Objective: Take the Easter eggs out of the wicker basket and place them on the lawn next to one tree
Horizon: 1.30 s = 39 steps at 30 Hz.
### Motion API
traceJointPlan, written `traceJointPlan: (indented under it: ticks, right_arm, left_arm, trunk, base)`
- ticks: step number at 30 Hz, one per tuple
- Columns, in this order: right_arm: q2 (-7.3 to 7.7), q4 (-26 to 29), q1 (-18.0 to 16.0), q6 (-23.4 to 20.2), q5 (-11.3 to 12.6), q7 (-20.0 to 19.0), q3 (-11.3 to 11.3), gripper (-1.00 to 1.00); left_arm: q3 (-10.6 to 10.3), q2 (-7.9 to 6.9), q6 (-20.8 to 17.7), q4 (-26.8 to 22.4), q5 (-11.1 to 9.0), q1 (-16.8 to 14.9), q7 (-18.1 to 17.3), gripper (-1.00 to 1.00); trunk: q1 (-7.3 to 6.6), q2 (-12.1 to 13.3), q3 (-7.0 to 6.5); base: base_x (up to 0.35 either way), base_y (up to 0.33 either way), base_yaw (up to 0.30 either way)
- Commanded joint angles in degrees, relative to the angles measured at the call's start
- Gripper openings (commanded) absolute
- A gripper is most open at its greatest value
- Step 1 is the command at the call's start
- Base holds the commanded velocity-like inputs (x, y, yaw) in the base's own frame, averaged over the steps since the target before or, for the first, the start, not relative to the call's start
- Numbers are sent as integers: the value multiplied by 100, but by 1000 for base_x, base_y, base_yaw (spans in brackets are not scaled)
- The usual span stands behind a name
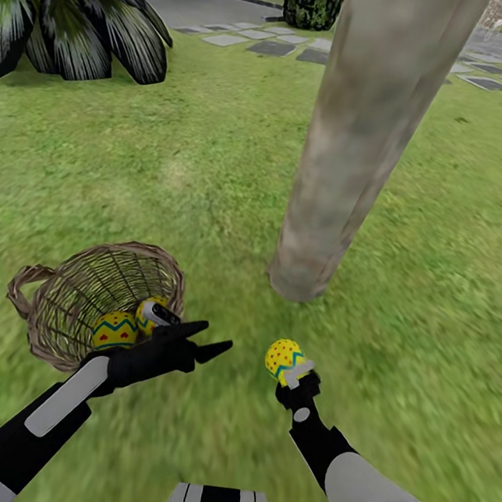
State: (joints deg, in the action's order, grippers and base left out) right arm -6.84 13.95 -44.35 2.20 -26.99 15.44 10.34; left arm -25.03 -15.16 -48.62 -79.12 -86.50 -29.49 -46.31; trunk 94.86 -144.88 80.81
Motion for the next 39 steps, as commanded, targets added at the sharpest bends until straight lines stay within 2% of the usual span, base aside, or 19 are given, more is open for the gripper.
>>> traceJointPlan:
  ticks: [1, 6, 20, 26, 29, 32, 39]
  right_arm:
    - [1, 19, -4, 14, -35, 28, -1, 100]
    - [16, 397, -4, -31, -35, 11, -14, 100]
    - [-6, 433, -4, -83, -35, 3, -5, 100]
    - [-6, 626, -4, -536, -35, -5, -11, 100]
    - [-9, 728, -4, -758, -31, -19, -13, 100]
    - [-14, 746, -4, -808, -27, -23, -14, 100]
    - [11, 749, -4, -932, -27, -36, -10, 100]
  left_arm:
    - [-11, 1, -25, 2, -33, -4, -2, 100]
    - [-11, 12, -25, 2, -25, -4, -1, 100]
    - [-11, 13, -25, -15, -25, -4, -1, 100]
    - [-55, 27, -36, -16, 5, -4, 15, 100]
    - [-106, 148, -48, -23, 10, -4, 21, 100]
    - [-155, 211, -57, -24, 2, -4, 47, 100]
    - [-234, 202, -78, -22, -29, -4, 51, 100]
  trunk:
    - [-3, 0, -19]
    - [-16, 7, -130]
    - [-52, 26, -440]
    - [-68, 34, -573]
    - [-75, 38, -640]
    - [-83, 42, -706]
    - [-101, 51, -861]
  base:
    - [0, 0, 0]
    - [0, 0, 0]
    - [0, 0, 0]
    - [0, 0, 0]
    - [0, 0, 0]
    - [0, 0, 0]
    - [0, 0, 0]
